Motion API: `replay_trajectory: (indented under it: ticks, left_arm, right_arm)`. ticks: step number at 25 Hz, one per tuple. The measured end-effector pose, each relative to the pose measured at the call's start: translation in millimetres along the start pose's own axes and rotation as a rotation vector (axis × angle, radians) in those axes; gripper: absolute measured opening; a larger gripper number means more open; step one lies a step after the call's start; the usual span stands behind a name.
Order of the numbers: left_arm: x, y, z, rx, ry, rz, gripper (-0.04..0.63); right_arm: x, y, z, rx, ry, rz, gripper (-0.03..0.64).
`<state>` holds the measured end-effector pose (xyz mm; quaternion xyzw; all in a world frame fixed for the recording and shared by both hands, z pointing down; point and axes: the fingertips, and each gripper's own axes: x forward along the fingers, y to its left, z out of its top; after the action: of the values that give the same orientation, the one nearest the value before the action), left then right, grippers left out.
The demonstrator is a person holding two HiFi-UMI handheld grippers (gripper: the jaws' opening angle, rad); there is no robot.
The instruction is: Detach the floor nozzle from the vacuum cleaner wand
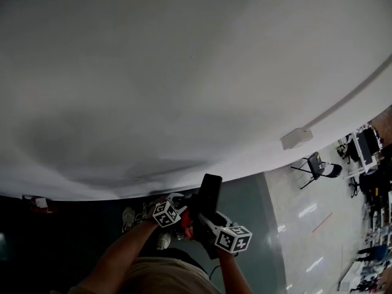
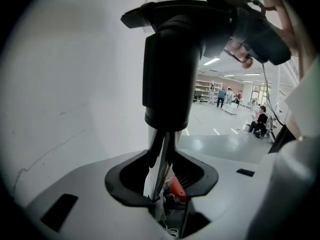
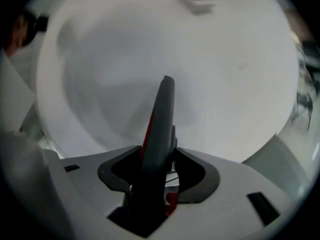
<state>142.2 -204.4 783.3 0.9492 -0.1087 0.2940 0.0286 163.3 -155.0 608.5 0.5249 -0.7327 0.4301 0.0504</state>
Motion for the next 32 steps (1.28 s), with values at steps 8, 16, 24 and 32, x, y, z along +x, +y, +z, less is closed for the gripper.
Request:
replay_trajectory:
  ticks: [8, 16, 24, 32]
  left_arm:
    - [9, -2, 3, 0.057, 0.031, -0.032, 0.150]
    - [6, -4, 0, 0.092, 0.074, -0.069, 0.150]
    - [-3, -14, -5, 0.106, 0.123, -0.066, 0.150]
    - [-11, -7, -17, 0.091, 0.104, -0.053, 0.149]
  right_arm:
    - [-8, -13, 8, -0.010, -0.047, 0.076, 0.204]
    - [-12, -26, 5, 0.068, -0.072, 0.179, 0.181]
    - [30, -6, -4, -0.124, 0.214, 0.235, 0.293]
    - [38, 2, -12, 0.149, 0.092, 0.312, 0.221]
